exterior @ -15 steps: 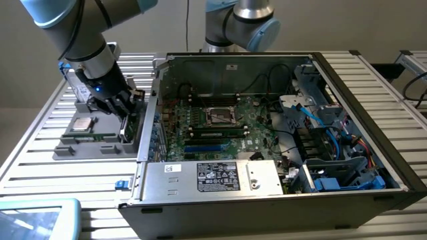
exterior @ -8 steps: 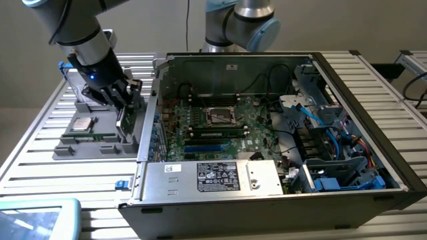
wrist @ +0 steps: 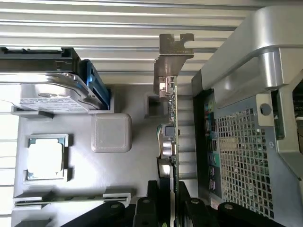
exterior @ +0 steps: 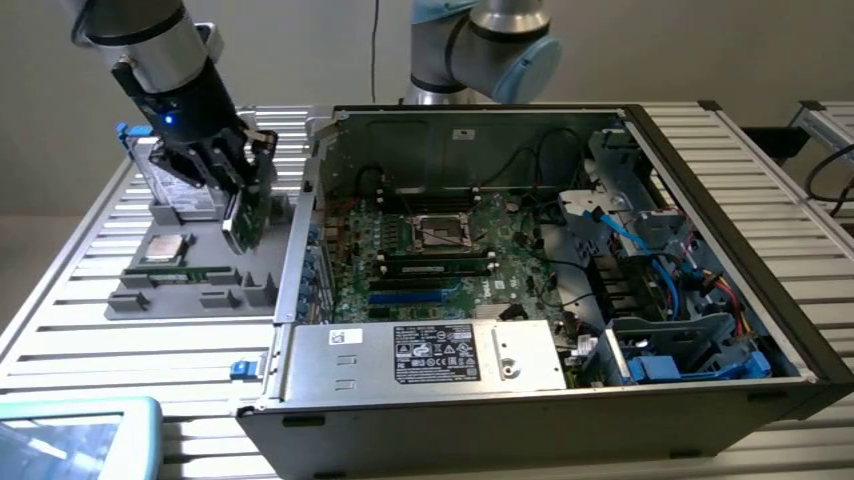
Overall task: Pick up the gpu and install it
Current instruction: 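Pick up the gpu and move the gpu toward the slot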
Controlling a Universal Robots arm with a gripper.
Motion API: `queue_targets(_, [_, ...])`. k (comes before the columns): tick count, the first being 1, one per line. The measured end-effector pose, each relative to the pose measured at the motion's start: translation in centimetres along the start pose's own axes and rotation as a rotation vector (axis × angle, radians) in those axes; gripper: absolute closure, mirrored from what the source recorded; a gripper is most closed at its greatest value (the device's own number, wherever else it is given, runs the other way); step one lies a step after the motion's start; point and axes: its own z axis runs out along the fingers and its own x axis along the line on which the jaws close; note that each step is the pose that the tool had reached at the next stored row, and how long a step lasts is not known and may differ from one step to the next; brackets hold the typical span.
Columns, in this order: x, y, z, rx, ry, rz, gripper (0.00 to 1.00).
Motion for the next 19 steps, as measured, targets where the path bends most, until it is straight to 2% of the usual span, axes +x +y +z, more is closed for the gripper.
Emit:
queue_targets(12, [-0.6, 0.53, -5.43, 0.0000, 0.0000, 0.000, 0.73])
queue_targets(19, [-1.7, 0.84, -8.50, 0.0002, 0.0028, 0.000, 0.73])
